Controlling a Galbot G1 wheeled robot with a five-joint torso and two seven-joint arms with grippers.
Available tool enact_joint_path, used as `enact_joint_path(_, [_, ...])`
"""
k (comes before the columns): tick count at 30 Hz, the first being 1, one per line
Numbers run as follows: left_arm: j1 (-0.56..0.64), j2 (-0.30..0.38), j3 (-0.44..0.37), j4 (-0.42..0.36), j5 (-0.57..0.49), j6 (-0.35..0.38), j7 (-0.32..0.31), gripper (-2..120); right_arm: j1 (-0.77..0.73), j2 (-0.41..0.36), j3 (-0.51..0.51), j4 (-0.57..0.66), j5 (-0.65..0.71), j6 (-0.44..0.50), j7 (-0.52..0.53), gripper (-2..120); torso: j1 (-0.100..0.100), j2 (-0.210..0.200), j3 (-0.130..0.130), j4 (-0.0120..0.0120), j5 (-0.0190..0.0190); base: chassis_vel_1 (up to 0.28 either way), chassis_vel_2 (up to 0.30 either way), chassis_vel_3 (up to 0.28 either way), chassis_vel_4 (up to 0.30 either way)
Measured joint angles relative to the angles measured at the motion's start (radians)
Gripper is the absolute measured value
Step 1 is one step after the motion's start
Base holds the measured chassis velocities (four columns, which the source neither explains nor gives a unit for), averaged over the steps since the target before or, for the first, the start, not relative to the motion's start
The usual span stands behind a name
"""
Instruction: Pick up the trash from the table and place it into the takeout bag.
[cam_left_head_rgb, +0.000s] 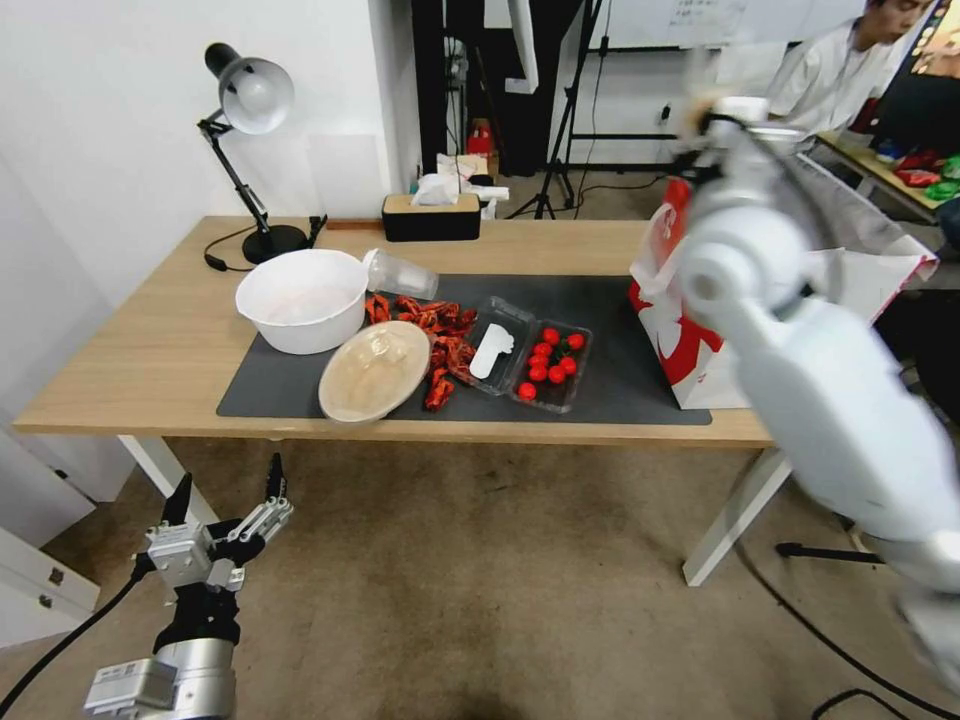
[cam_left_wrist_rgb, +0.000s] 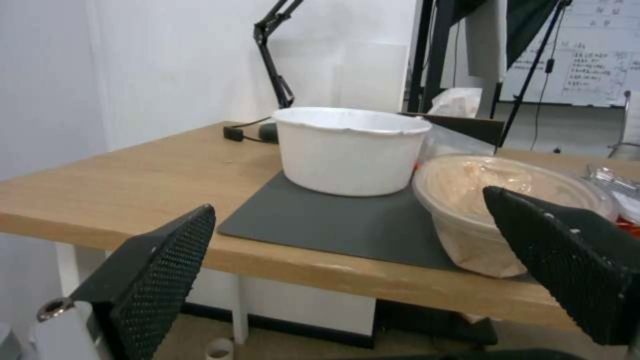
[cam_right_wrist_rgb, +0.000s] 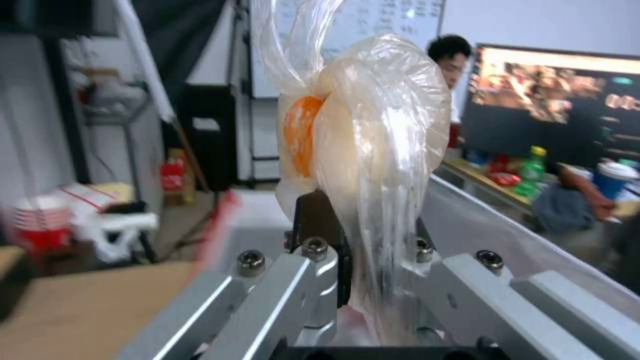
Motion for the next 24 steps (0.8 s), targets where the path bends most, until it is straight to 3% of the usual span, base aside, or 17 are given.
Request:
enact_joint_path(5, [0.000,0.002,0.009,0.005,0.009,0.002,0.000,100,-0.050,-0.027,0.040,-0.002,0.003,0.000,-0.019,3,0.000,0.000,0.000,0.0007,-0.0005,0.000,0.000,0.000,0.000])
enact_joint_path(18, [0.008,0.004,0.013,-0.006,0.014,0.002,0.000,100,-0.060,-0.040,0.052,-0.008,-0.002,0.000,-0.041,54,0.000,0.000,0.000,0.0007,-0.0007,0.000,0.000,0.000,0.000])
enact_joint_path(22, [0.010,0.003,0.013,-0.009,0.014,0.002,0.000,100,-0.060,-0.039,0.048,-0.009,-0.001,0.000,-0.040,65,0.000,0.000,0.000,0.0007,-0.0006,0.000,0.000,0.000,0.000])
enact_joint_path(24, [0.014,0.002,0.013,-0.014,0.014,0.001,-0.001,100,-0.058,-0.039,0.045,-0.010,-0.001,0.000,-0.039,76,0.000,0.000,0.000,0.0006,-0.0007,0.000,0.000,0.000,0.000])
